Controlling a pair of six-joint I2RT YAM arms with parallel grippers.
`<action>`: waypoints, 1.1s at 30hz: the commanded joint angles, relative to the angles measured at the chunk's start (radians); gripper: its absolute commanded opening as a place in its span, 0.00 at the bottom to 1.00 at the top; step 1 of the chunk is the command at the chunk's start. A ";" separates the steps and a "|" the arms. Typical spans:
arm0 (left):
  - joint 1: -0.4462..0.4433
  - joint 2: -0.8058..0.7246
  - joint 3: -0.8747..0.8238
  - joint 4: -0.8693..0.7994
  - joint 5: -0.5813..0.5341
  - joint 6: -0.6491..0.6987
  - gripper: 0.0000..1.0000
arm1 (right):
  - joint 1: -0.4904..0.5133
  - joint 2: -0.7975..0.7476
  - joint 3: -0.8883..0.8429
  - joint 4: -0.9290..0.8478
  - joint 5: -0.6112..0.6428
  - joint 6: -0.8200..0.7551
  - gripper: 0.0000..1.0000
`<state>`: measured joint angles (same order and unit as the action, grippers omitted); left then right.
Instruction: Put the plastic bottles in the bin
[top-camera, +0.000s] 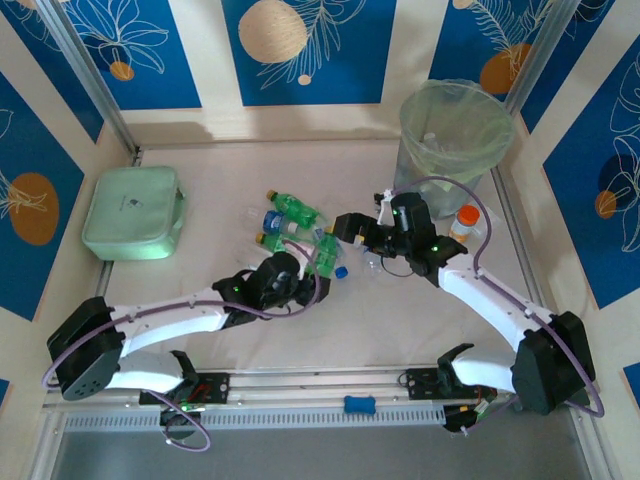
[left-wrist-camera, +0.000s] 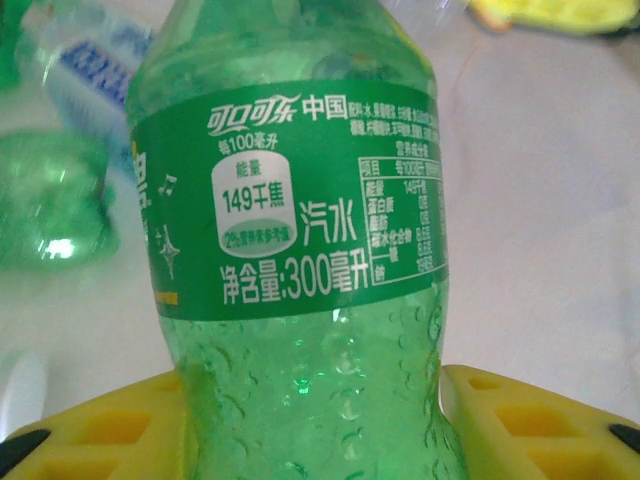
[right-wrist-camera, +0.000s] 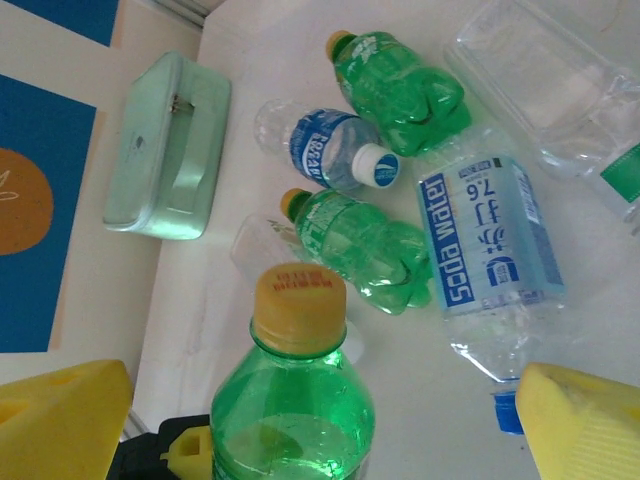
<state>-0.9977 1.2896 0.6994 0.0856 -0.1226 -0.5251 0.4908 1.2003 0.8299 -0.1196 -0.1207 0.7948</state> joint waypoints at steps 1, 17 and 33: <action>0.005 0.042 0.063 0.186 0.044 0.013 0.46 | -0.004 -0.025 0.021 -0.011 -0.041 0.019 0.99; 0.007 0.146 0.104 0.318 0.127 -0.029 0.46 | -0.014 -0.004 -0.045 0.077 -0.072 0.055 0.74; 0.007 0.106 0.076 0.279 0.086 -0.034 0.89 | -0.037 -0.003 -0.057 0.095 -0.067 0.041 0.55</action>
<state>-0.9951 1.4300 0.7929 0.3519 -0.0151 -0.5587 0.4667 1.1950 0.7822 -0.0299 -0.1802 0.8459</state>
